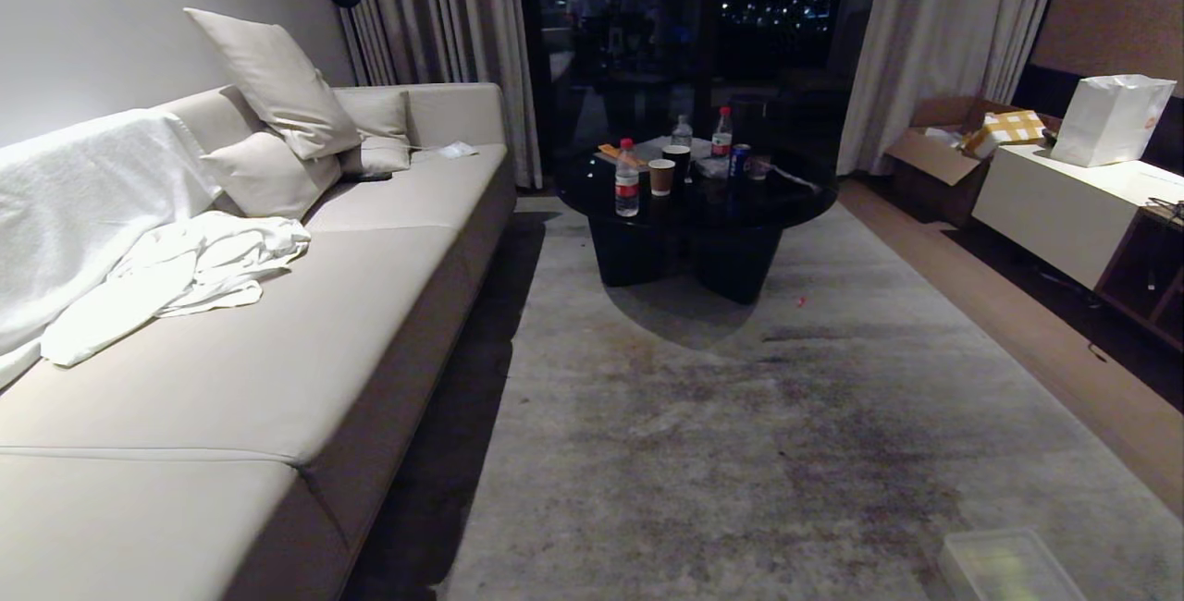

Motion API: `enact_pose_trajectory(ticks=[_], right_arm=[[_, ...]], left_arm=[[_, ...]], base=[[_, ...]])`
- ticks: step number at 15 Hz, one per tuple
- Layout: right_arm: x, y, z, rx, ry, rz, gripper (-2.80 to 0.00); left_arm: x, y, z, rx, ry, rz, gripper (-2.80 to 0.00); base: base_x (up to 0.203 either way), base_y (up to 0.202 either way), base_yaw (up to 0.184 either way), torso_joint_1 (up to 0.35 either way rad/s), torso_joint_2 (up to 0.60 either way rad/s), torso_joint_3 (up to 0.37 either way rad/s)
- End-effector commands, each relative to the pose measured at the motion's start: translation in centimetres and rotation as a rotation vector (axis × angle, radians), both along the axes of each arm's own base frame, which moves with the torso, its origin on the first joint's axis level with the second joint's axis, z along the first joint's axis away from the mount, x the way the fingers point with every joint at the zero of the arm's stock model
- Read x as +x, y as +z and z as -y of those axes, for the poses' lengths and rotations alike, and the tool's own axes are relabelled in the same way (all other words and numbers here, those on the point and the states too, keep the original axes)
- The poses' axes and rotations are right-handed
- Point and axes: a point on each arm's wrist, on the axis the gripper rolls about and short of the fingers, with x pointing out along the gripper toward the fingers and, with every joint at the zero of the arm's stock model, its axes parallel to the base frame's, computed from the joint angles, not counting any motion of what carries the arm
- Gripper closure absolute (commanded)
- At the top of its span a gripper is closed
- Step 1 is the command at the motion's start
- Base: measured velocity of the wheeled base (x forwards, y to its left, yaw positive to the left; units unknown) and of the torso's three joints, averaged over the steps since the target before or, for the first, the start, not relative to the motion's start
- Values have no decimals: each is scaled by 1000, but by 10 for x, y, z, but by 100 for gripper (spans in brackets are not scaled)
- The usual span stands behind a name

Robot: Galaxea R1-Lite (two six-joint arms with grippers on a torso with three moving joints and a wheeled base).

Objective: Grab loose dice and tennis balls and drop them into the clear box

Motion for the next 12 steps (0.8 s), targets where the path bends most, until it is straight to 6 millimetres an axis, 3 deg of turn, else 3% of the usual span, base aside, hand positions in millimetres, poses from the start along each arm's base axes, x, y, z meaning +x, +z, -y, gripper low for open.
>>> enact_pose_trajectory(ticks=[1, 12], right_arm=[[1, -2, 0, -2, 3, -9, 0], [1, -2, 0, 1, 1, -9, 0]], left_arm=[[0, 0, 0, -5, 2, -3, 0], [0, 0, 0, -8, 3, -2, 0]], base=[[0, 0, 0, 0, 0, 0], [0, 0, 0, 0, 0, 0]])
